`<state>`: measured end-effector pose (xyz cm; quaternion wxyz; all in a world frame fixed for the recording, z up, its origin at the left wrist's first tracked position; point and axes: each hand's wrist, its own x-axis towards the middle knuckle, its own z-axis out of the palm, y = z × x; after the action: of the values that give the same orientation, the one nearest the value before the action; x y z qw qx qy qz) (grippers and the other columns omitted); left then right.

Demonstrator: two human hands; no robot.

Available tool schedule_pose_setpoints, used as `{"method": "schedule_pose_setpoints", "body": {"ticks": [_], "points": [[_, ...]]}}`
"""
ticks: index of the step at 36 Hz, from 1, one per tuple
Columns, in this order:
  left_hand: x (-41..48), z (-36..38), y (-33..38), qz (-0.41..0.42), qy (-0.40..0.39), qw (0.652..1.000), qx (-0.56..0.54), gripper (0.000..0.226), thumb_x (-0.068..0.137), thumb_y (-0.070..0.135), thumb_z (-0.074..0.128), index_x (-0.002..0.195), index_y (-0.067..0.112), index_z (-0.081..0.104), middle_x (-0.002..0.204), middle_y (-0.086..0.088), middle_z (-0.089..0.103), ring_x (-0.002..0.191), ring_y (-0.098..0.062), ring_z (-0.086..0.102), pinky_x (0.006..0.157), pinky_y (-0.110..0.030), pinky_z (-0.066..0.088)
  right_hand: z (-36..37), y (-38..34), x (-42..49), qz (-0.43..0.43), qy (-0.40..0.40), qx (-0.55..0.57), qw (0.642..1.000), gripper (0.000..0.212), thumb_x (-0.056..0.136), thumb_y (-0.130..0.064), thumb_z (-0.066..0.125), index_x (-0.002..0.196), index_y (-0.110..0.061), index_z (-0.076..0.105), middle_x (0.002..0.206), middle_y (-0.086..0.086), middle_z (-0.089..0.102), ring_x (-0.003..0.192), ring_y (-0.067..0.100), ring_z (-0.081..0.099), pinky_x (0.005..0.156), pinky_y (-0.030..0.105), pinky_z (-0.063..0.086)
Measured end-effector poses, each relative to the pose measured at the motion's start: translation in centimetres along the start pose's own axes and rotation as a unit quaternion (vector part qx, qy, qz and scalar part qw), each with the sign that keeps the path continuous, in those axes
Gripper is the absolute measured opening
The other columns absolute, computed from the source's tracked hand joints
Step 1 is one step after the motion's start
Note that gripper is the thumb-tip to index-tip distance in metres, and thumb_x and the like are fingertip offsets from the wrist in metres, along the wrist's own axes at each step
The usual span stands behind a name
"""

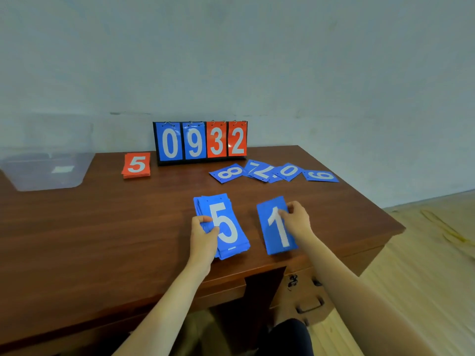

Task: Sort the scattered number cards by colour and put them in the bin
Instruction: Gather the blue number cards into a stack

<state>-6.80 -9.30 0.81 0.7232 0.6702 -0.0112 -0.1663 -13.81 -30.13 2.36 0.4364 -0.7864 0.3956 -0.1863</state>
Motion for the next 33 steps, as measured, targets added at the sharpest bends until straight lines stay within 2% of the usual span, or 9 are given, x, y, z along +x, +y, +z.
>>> {"method": "schedule_pose_setpoints", "body": {"ticks": [3,7,13,15,18,21,23,29,33], "points": [[0.4,0.1,-0.1,-0.002,0.001,1.000,0.006,0.019,0.093,0.005,0.054,0.103,0.019,0.046,0.116,-0.001,0.051,0.084,-0.010,0.061,0.069,-0.037,0.056,-0.2,-1.5,-0.1,-0.020,0.015,0.084,0.996,0.011,0.097,-0.028,0.051,0.100,-0.017,0.051,0.102,0.003,0.062,0.086,0.018,0.061,0.069,0.033,0.049],[0.9,1.1,-0.1,-0.003,-0.008,1.000,-0.007,0.018,0.093,0.005,0.053,0.101,0.019,0.047,0.111,-0.001,0.054,0.085,-0.012,0.061,0.066,-0.032,0.054,0.6,-2.7,-0.6,-0.059,-0.041,0.112,0.991,0.017,0.092,-0.033,0.059,0.094,-0.017,0.054,0.098,0.002,0.065,0.086,0.018,0.064,0.074,0.038,0.052],[1.3,4.4,1.0,0.006,-0.058,0.997,-0.042,0.014,0.092,0.016,0.059,0.099,0.017,0.046,0.104,0.003,0.056,0.082,-0.012,0.065,0.058,-0.029,0.055,2.1,-2.6,1.0,-0.100,-0.028,0.084,0.991,0.030,0.085,-0.036,0.067,0.075,-0.017,0.046,0.075,-0.002,0.051,0.067,0.009,0.045,0.057,0.019,0.034],[1.7,5.7,1.2,0.019,-0.075,0.997,-0.028,0.020,0.090,0.012,0.061,0.102,0.014,0.045,0.102,0.006,0.053,0.080,-0.009,0.063,0.054,-0.023,0.055,2.3,-2.0,1.9,-0.111,-0.022,0.060,0.992,0.033,0.084,-0.036,0.068,0.075,-0.014,0.046,0.071,-0.002,0.047,0.062,0.008,0.041,0.055,0.018,0.032],[3.1,7.9,1.2,0.019,-0.099,0.995,0.000,0.022,0.090,0.005,0.060,0.102,0.015,0.045,0.106,0.005,0.050,0.084,-0.010,0.061,0.061,-0.029,0.056,2.4,-1.1,4.1,-0.115,-0.001,0.018,0.993,0.040,0.080,-0.042,0.070,0.071,-0.013,0.043,0.072,0.000,0.046,0.062,0.012,0.040,0.054,0.021,0.032],[4.9,10.3,1.3,0.016,-0.120,0.992,0.021,0.017,0.093,0.007,0.056,0.102,0.016,0.045,0.105,0.006,0.050,0.084,-0.009,0.061,0.061,-0.028,0.056,1.8,-0.3,7.5,-0.105,0.043,0.003,0.994,0.040,0.079,-0.053,0.066,0.078,-0.018,0.047,0.085,0.001,0.053,0.077,0.017,0.051,0.063,0.027,0.042],[6.3,11.9,1.6,0.019,-0.128,0.991,0.028,0.015,0.094,0.007,0.054,0.100,0.017,0.045,0.104,0.006,0.051,0.083,-0.008,0.061,0.063,-0.030,0.055,0.8,0.3,10.5,-0.099,0.077,0.008,0.992,0.034,0.085,-0.050,0.060,0.090,-0.018,0.050,0.098,0.004,0.056,0.094,0.022,0.054,0.078,0.036,0.048],[11.3,16.8,2.4,0.032,-0.112,0.991,0.064,0.015,0.095,0.008,0.052,0.102,0.019,0.046,0.099,0.011,0.047,0.078,-0.006,0.058,0.063,-0.026,0.050,-3.3,2.9,22.0,-0.072,0.083,-0.140,0.984,0.038,0.095,-0.030,0.049,0.127,-0.009,0.053,0.131,0.011,0.052,0.129,0.031,0.038,0.103,0.039,0.031],[14.5,19.3,2.5,0.038,-0.116,0.990,0.069,0.019,0.094,0.007,0.052,0.093,0.025,0.047,0.100,0.012,0.048,0.083,-0.008,0.058,0.074,-0.037,0.053,-5.2,4.3,27.3,-0.068,0.062,-0.212,0.973,0.046,0.100,-0.031,0.039,0.143,-0.014,0.037,0.153,0.008,0.026,0.144,0.029,0.010,0.115,0.045,0.016]]}}
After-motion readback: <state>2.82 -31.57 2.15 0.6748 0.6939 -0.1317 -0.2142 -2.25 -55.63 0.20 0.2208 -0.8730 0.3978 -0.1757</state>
